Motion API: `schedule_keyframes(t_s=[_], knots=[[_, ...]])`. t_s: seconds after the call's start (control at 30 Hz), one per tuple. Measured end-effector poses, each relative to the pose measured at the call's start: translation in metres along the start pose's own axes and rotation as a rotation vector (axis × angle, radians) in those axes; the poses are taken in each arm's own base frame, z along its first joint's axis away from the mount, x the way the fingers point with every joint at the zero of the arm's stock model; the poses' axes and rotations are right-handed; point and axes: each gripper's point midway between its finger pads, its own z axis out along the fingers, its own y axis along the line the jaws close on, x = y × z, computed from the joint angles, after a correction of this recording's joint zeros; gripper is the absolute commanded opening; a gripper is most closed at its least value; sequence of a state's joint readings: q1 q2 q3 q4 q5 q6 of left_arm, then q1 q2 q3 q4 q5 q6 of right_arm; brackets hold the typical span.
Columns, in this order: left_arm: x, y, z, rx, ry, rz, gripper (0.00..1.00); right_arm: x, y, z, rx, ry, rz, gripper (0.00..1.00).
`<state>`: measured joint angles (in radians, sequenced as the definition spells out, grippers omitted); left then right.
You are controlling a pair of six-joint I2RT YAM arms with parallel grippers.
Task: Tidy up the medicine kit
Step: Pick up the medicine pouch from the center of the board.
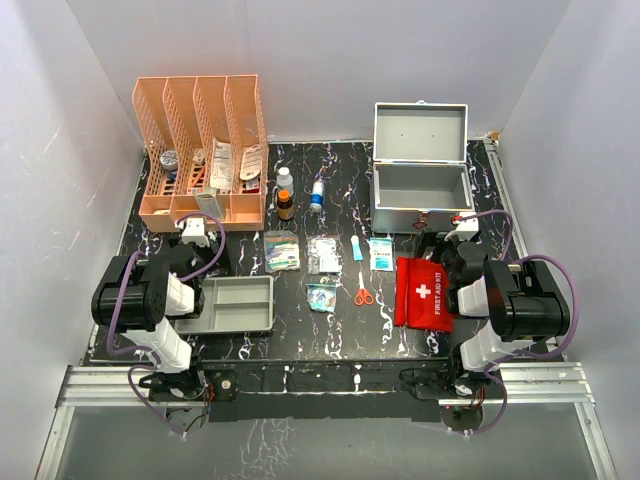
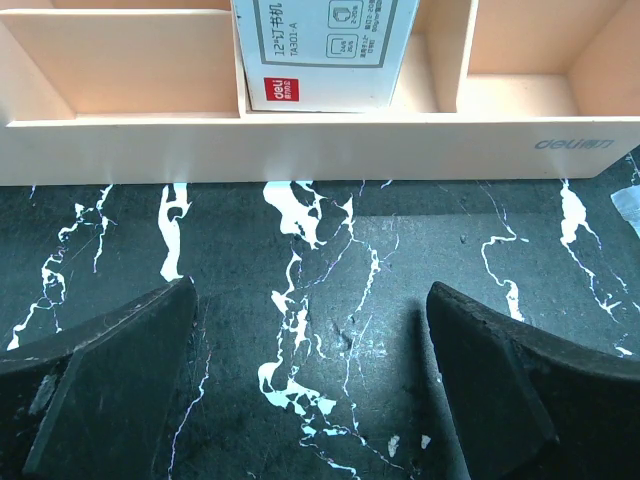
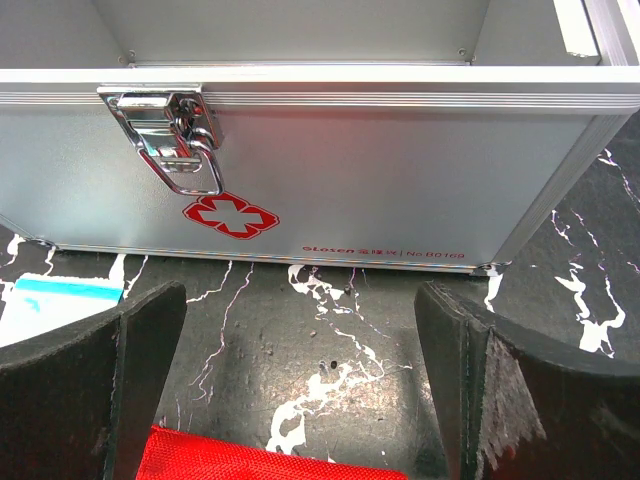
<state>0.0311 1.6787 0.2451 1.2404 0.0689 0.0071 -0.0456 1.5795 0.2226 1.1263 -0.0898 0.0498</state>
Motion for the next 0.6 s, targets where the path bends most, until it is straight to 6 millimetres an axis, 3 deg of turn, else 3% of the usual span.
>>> schedule_keyframes(t_s=[0.6], knots=[[0.0019, -0.0067, -0.0008, 0.041, 0.041, 0.006, 0.99, -0.0002, -0.0022, -0.0003, 0.014, 0.0, 0.004, 0.98]])
